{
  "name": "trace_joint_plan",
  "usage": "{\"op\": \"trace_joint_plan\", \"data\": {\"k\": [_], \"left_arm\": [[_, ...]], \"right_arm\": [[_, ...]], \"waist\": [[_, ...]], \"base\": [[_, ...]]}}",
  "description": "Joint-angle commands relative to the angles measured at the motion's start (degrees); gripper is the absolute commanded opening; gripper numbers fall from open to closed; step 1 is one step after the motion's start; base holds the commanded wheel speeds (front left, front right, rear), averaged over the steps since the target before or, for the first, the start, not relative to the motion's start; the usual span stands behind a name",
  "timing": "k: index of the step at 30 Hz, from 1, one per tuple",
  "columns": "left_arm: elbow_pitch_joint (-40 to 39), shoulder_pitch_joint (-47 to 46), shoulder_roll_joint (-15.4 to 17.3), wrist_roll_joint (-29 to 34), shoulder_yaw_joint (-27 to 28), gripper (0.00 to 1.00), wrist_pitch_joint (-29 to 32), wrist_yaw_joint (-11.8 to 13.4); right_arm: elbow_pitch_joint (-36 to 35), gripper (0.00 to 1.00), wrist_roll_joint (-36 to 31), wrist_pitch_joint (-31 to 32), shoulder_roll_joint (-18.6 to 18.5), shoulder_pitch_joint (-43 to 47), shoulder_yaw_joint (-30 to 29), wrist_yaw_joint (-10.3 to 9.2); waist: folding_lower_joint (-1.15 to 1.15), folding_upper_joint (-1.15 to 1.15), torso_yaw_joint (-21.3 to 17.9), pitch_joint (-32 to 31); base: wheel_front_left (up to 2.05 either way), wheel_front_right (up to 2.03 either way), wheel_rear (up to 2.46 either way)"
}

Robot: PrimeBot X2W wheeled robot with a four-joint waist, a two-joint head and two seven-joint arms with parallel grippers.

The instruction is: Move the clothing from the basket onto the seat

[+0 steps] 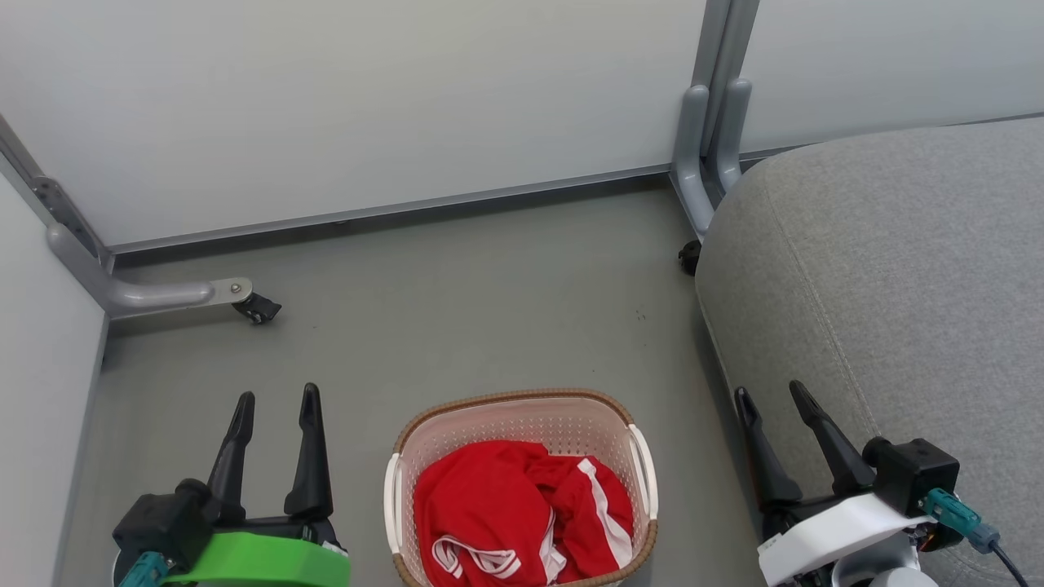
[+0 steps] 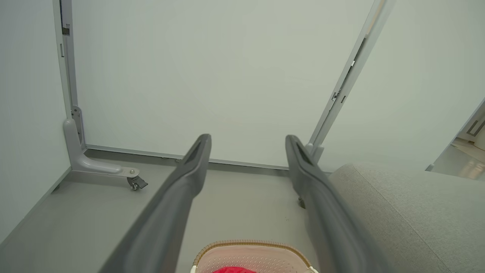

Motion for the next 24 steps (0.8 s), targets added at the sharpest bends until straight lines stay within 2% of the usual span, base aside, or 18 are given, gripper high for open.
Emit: {"op": "trace_joint_plan", "data": {"k": [1,24], "left_arm": [[-0.1,0.5,0.4,1.3,-0.1,1.0,-0.5,-0.2],[1.4,2.1,0.5,9.7,-0.6,1.0,-3.2,-0.4]], "right_arm": [[-0.8,1.0,-1.3,-0.5,-0.3,0.6,0.1,0.0],[-2.1,1.0,-10.4,-3.2,-0.4,1.6,1.4,0.0]], "waist": [[0.0,0.0,0.0,0.0],[0.0,0.0,0.0,0.0]], "base": [[0.0,0.0,0.0],[0.0,0.0,0.0]]}}
